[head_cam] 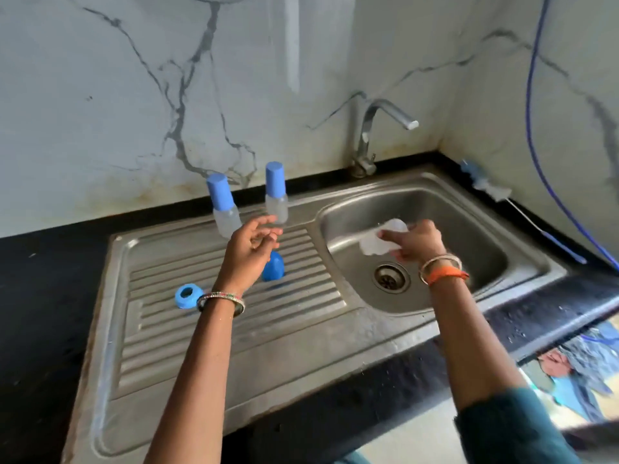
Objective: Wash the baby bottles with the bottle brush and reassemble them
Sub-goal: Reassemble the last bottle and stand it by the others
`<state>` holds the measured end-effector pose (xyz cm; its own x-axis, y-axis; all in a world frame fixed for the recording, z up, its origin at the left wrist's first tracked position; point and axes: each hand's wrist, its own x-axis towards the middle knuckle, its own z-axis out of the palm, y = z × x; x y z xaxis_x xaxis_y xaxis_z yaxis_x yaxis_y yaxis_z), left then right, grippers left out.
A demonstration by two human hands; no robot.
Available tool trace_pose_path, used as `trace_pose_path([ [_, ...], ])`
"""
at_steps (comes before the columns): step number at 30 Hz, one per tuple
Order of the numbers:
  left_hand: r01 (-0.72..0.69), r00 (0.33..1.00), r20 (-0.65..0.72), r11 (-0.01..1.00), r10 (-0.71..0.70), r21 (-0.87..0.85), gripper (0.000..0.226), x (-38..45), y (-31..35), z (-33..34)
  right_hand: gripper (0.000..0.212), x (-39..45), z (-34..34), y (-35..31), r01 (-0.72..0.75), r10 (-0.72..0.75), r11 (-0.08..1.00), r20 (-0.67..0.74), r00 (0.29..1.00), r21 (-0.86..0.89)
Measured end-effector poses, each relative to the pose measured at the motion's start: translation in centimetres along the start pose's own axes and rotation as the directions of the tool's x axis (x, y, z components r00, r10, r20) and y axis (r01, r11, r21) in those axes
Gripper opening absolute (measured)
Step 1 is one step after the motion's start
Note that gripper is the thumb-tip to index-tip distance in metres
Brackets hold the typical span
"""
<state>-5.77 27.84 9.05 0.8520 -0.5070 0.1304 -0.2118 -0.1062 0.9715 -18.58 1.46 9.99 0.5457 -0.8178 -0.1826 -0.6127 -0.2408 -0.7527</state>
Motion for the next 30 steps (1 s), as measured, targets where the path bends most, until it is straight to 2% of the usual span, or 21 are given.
trace_pose_path([
  [2,0.033,0.999,0.037,0.999,-0.033,-0.007,0.029,-0.2,0.2,0.4,0.056,-0.2,-1.1,-0.3,0.023,-0.104,0.952,0.252,0.962,0.306],
  [4,0.046,0.997,0.067,0.999,-0.044,-0.027,0.027,-0.3,0.7,0.7,0.054,-0.8,-1.2,0.4,-0.017,-0.158,0.906,0.375,0.913,0.423],
  [5,0.055,0.995,0.087,0.998,-0.052,-0.034,0.025,-0.4,0.8,0.8,0.057,-1.3,-0.2,0.9,-0.006,-0.105,0.949,0.334,0.937,0.315],
  [6,0.072,0.993,0.098,0.997,-0.068,-0.036,0.024,-0.5,0.8,0.9,0.062,-1.6,1.0,1.4,0.000,-0.025,0.989,0.165,0.986,0.146],
  [7,0.096,0.989,0.117,0.995,-0.092,-0.027,0.023,-0.9,0.5,0.9,0.068,-1.8,2.3,2.4,-0.038,0.040,0.998,-0.047,0.998,0.047],
  [8,0.120,0.983,0.143,0.993,-0.117,-0.015,0.021,-1.3,0.2,0.9,0.073,-2.5,3.4,2.6,-0.108,0.132,0.983,-0.166,0.977,0.149],
  [9,0.146,0.973,0.181,0.989,-0.142,-0.010,0.019,-1.6,0.0,0.9,0.076,-3.1,4.3,2.0,-0.106,0.195,0.918,-0.203,0.960,0.382],
  [10,0.188,0.960,0.215,0.982,-0.179,-0.022,0.016,-2.1,-0.4,0.9,0.076,-3.8,5.4,1.5,-0.101,0.221,0.828,-0.155,0.963,0.552],
  [11,0.223,0.952,0.227,0.973,-0.205,-0.055,0.015,-2.5,-0.5,1.0,0.071,-5.0,6.5,0.8,-0.078,0.174,0.728,-0.073,0.982,0.681],
  [13,0.247,0.964,0.145,0.956,-0.225,-0.160,0.016,-3.0,-0.9,1.1,0.058,-7.8,9.0,-0.5,-0.129,0.005,0.558,0.152,0.988,0.820],
  [14,0.248,0.968,0.093,0.951,-0.234,-0.188,0.017,-3.1,-1.1,1.0,0.056,-9.2,10.1,-1.1,-0.167,-0.064,0.553,0.241,0.968,0.816],
  [16,0.252,0.967,0.034,0.943,-0.251,-0.219,0.016,-3.6,-1.7,0.2,0.054,-11.5,11.9,-1.8,-0.168,-0.147,0.720,0.385,0.911,0.673],
  [17,0.255,0.967,0.033,0.941,-0.254,-0.222,0.017,-4.1,-2.0,-0.6,0.055,-12.2,12.7,-1.8,-0.100,-0.188,0.824,0.436,0.880,0.557],
  [19,0.290,0.954,0.133,0.938,-0.267,-0.192,0.019,-4.8,-2.6,-2.6,0.057,-12.7,13.6,-1.1,0.096,-0.264,0.933,0.478,0.838,0.347],
  [21,0.360,0.911,0.267,0.922,-0.314,-0.142,0.016,-5.7,-3.1,-4.7,0.060,-13.3,14.1,-0.4,0.315,-0.350,0.936,0.490,0.798,0.155],
  [23,0.414,0.880,0.303,0.903,-0.366,-0.113,0.015,-6.6,-3.6,-6.3,0.062,-14.2,14.6,0.0,0.474,-0.425,0.880,0.509,0.748,0.038],
  [25,0.443,0.878,0.247,0.891,-0.409,-0.100,0.015,-7.3,-3.9,-7.3,0.062,-14.9,14.8,0.2,0.551,-0.469,0.835,0.518,0.715,-0.005],
  [30,0.454,0.891,0.028,0.889,-0.454,-0.063,0.011,-7.6,-3.8,-8.4,0.080,-15.3,14.6,0.9,0.547,-0.481,0.836,0.534,0.695,0.041],
])
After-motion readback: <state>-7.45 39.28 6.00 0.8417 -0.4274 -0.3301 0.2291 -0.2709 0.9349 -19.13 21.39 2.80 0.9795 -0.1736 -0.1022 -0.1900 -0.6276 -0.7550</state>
